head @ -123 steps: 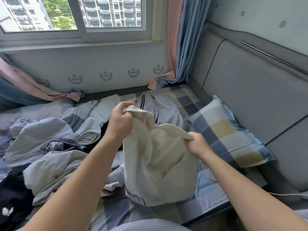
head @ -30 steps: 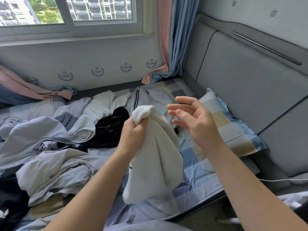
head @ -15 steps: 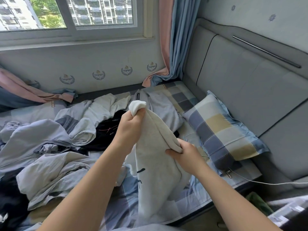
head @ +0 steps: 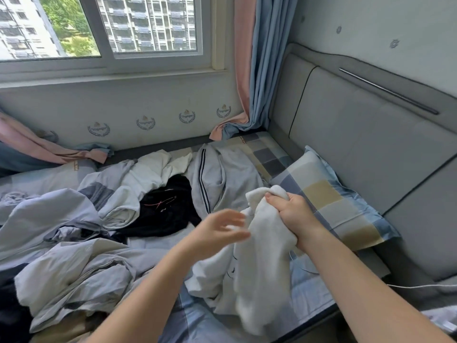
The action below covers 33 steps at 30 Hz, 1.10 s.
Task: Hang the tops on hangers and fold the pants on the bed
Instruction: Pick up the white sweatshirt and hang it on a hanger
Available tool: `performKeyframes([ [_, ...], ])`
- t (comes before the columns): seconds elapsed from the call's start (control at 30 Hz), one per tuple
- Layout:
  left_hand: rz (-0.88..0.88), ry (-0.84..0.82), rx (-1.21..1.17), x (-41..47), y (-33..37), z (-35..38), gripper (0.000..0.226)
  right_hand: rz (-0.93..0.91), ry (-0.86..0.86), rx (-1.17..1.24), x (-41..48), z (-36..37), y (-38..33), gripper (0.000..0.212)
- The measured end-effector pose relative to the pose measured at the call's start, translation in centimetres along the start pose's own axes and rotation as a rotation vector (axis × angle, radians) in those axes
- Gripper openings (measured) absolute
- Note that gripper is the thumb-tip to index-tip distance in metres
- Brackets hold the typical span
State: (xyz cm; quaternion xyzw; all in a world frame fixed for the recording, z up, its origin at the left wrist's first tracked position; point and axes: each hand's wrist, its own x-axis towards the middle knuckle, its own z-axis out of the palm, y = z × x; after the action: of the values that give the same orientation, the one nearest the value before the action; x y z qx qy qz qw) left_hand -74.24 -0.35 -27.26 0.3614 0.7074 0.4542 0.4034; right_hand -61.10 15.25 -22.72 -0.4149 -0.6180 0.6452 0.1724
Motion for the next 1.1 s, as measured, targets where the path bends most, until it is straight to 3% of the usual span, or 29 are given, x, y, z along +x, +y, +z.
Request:
performKeyframes([
  [0.17,0.104,-0.118,0.041,-0.6,-0.9,2.9,0.072,-0.022,-0.085,0.157,-1.4,0.9,-1.7,0.023],
  [0.4,0.219,0.255,-0.049,0.0,-0.1,2.7,0.019,-0.079,-0.162,0.274,-2.2,0.4,-4.3,0.030],
  [0.6,0.142,0.348,-0.405,-0.3,3.2,0.5,0.023,-0.184,-0.370,0.286,-2.0,-1.1,-2.9,0.051],
  [0.77,0.057,0.373,-0.576,-0.8,5.6,-0.5,0.020,-0.204,-0.430,0.034,-2.4,-0.5,0.4,0.061],
  [0.97,-0.037,0.328,-0.731,-0.8,6.9,-0.8,0.024,-0.187,-0.462,-0.213,-2.4,1.4,3.6,0.104],
  [1.03,-0.085,0.313,-0.755,-0.7,7.0,-1.1,0.026,-0.205,-0.471,-0.308,-1.9,1.3,3.5,0.095],
  [1.1,-0.128,0.293,-0.746,-0.4,6.7,-1.6,0.030,-0.233,-0.456,-0.458,-1.2,0.9,3.3,0.073],
])
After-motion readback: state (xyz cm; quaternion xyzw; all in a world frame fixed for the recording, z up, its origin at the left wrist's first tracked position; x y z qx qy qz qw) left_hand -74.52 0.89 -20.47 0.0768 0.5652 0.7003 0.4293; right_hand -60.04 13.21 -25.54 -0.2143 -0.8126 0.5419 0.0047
